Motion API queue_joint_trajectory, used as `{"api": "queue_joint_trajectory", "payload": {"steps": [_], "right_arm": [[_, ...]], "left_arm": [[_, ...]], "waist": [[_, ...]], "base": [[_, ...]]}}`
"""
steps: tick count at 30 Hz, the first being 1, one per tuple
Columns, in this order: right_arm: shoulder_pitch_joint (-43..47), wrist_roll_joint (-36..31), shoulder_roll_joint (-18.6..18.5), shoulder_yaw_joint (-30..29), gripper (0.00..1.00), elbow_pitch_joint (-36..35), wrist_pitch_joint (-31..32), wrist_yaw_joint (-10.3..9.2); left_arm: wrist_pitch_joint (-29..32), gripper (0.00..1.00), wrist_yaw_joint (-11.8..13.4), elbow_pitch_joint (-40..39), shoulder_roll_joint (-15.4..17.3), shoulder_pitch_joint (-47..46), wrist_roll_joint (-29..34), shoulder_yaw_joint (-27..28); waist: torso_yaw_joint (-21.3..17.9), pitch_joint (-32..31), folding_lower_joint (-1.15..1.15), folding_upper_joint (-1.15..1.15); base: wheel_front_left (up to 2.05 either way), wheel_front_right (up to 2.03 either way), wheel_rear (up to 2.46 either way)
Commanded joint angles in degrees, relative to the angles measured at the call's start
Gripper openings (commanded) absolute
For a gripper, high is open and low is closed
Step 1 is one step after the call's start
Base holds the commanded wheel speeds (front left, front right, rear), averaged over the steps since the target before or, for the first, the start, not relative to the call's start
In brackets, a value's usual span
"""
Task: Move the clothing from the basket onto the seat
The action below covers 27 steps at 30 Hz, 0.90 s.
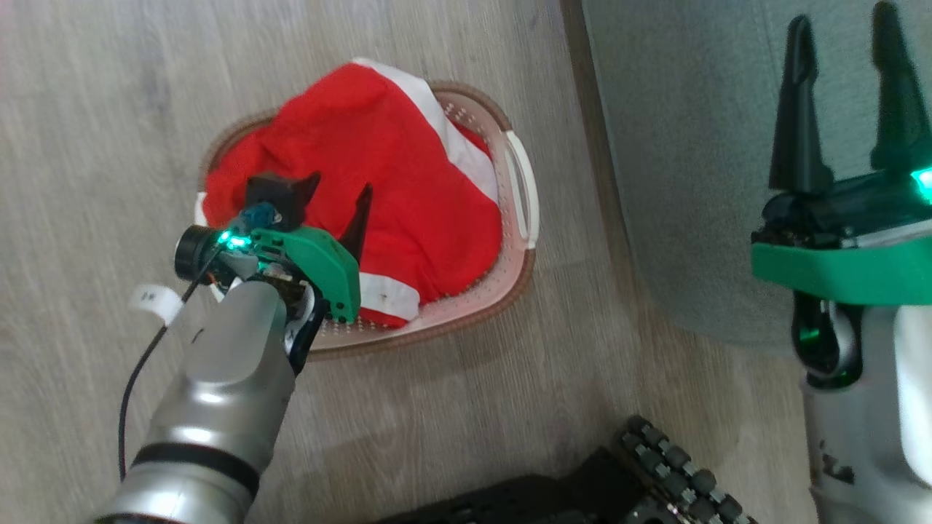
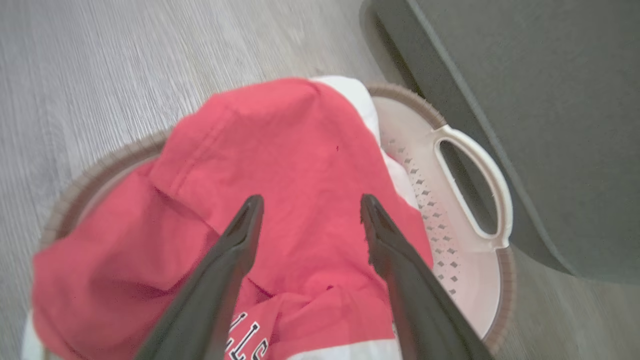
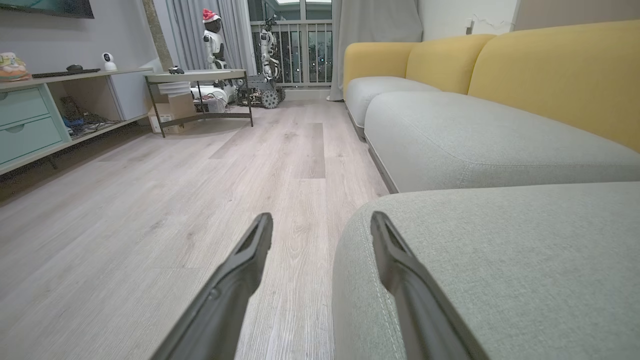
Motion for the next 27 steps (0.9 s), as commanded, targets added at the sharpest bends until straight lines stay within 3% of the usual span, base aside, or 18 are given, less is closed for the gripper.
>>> {"api": "queue_joint_trajectory", "payload": {"steps": [1, 10, 27], "right_arm": [[-0.16, 0.29, 0.49, 0.62, 1.0, -2.42, -0.52, -0.01], [-3.39, 0.63, 0.68, 0.67, 1.0, -4.71, -0.52, -0.01], [-6.74, 3.57, 0.73, 2.27, 1.0, -6.24, -0.52, -0.01]], "left_arm": [[0.26, 1.0, -0.15, 0.33, 0.91, -0.75, -0.81, 0.5], [6.68, 1.0, -0.36, 10.72, 0.89, -6.42, -4.56, -2.93], [17.65, 1.0, -0.39, 18.99, 1.46, -12.61, -5.6, -8.56]], "waist": [[-0.99, 1.96, -0.01, 0.0], [-3.35, 7.62, -0.01, 0.0], [-8.03, 15.61, -0.01, 0.0]], "base": [[0.0, 0.0, 0.0], [0.0, 0.0, 0.0], [0.0, 0.0, 0.0]]}}
